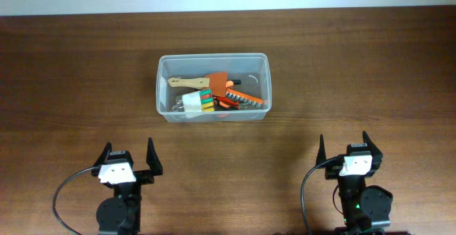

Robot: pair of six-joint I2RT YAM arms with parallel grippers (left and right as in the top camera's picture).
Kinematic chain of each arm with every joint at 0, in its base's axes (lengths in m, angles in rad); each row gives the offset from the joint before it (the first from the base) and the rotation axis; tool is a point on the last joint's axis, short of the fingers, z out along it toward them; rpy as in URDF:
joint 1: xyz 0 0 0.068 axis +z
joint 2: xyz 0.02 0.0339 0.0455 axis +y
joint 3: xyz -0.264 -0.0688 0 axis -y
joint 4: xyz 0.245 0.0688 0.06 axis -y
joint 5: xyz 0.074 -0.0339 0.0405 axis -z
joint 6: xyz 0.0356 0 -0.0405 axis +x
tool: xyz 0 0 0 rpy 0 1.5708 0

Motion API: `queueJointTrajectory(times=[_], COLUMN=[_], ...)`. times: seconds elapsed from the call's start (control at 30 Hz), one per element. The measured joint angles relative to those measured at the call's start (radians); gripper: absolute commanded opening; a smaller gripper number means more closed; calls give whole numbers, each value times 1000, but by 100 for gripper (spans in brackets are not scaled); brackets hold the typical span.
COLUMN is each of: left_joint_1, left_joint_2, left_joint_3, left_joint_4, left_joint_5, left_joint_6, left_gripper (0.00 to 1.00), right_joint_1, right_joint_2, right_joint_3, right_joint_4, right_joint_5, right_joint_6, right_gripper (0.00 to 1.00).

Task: Pack container

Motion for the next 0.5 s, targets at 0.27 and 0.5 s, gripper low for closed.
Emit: queueJointTrajectory(times=[0.27, 0.5], left_joint_1=[0, 0], left_joint_2=[0, 0], left_joint_3=[0, 0], left_joint_4=[2, 2], left_joint_5=[-30, -30], left_joint_6=[-18, -18], left_gripper=[99, 99], right_joint_1=[0, 0], right_joint_2=[0, 0], right_joint_3=[0, 0], right_joint_4=[0, 0], right_joint_5=[0, 0], right_joint_6=[0, 0], right_gripper=[99, 99])
